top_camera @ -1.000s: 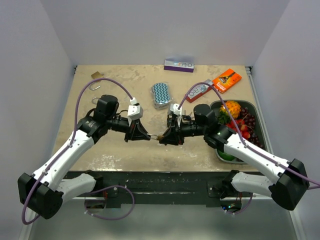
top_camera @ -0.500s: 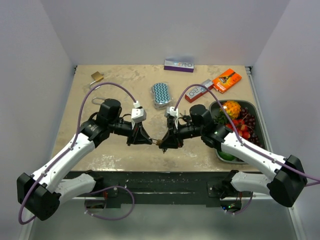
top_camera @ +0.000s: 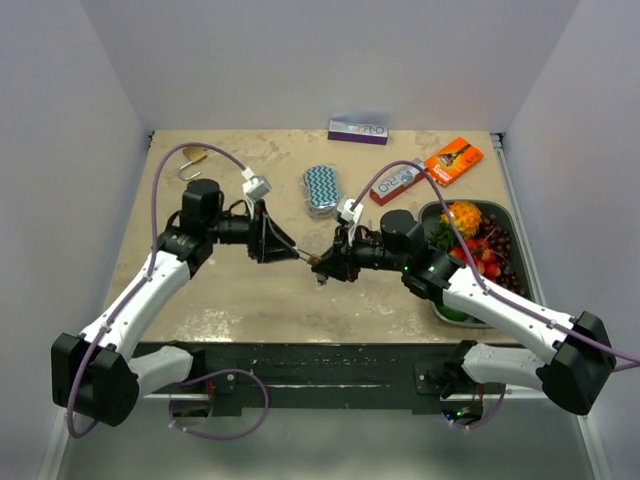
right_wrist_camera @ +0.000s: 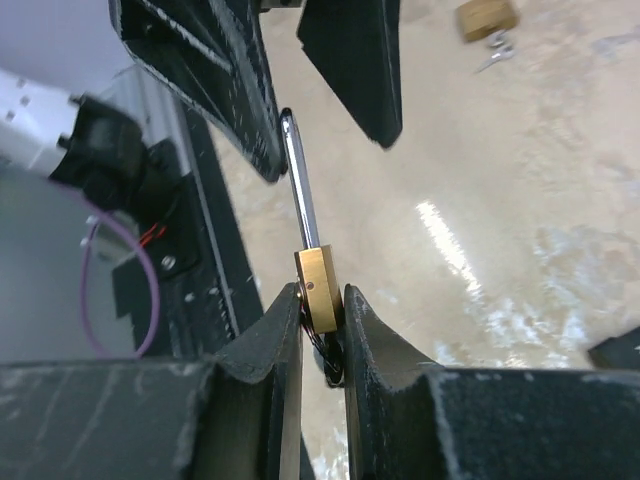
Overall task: Lock with the key
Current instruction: Lock the lock.
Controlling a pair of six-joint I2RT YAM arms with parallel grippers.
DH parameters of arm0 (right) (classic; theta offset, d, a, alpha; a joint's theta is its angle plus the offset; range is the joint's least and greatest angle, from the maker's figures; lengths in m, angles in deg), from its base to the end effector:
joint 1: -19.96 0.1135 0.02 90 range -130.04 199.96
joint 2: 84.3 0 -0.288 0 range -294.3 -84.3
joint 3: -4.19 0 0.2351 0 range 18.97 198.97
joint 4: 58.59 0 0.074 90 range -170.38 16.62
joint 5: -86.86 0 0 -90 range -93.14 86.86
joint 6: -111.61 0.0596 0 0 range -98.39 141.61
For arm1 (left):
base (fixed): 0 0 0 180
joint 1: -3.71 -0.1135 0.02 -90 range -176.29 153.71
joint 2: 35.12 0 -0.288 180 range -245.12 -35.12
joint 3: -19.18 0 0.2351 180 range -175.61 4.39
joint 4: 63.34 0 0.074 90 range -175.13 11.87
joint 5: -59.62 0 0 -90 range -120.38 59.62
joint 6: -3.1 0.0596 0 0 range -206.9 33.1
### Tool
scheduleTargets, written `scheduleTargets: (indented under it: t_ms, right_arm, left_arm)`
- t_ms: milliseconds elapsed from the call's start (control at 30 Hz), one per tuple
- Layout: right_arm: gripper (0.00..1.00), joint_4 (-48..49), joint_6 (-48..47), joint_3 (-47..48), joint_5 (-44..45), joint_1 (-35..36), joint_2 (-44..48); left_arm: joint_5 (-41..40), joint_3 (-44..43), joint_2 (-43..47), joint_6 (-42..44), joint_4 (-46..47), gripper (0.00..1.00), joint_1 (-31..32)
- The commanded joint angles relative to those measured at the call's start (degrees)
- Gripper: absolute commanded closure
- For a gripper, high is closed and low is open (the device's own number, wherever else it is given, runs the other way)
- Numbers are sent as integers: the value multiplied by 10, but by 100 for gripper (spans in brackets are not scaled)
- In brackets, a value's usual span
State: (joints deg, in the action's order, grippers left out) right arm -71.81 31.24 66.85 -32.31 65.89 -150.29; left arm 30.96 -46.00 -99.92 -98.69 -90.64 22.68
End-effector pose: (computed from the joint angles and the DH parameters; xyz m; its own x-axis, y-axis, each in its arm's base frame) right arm 0.1588 0.2058 0.3270 -0.3546 -0.1563 -0.9218 -0.9058 0.3021 0.2972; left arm 0.1948 -0.1223 0.3292 -0.6022 0.1034 -0.7917 0.7894 0.2251 -0.5711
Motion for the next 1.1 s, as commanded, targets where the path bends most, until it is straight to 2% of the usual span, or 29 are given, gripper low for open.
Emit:
scheduleTargets:
  t_ms: [0, 100, 167, 267, 433, 567, 667, 767, 800, 900, 967, 1067]
  right_arm:
    - [100, 74, 57, 23, 169, 5, 22]
    - [100, 85, 79, 21, 222, 5, 18]
    - [100, 85, 90, 28, 257, 5, 11]
    - [100, 78, 98, 46, 285, 9, -13]
    - [100, 80, 87, 67, 307, 35, -32]
    - [100, 76, 62, 84, 336, 71, -40]
    - [100, 75, 63, 94, 350, 77, -46]
    - [100, 78, 62, 99, 355, 84, -51]
    - [100, 78, 62, 100, 354, 85, -55]
    - [100, 81, 59, 100, 356, 89, -58]
    - [100, 83, 57, 100, 365, 92, -61]
    - [100, 85, 57, 100, 371, 94, -62]
  left_arm:
    - [-31, 1, 5, -205, 136, 36, -52]
    - [-124, 15, 19, -298, 148, 18, -55]
    - [-155, 29, 20, -358, 167, 15, -54]
    - [-211, 50, 28, -401, 181, 15, -39]
    - [-301, 29, 23, -415, 155, 16, 11]
    - [-318, 6, 9, -429, 126, 18, 15]
    - [-324, -1, 8, -440, 106, 22, 20]
    - [-315, 5, 7, -459, 116, 30, 26]
    - [-309, 11, 8, -460, 140, 39, 27]
    - [-299, 23, 17, -465, 166, 52, 34]
    - [-294, 32, 20, -476, 183, 57, 37]
    - [-287, 40, 22, -487, 195, 69, 37]
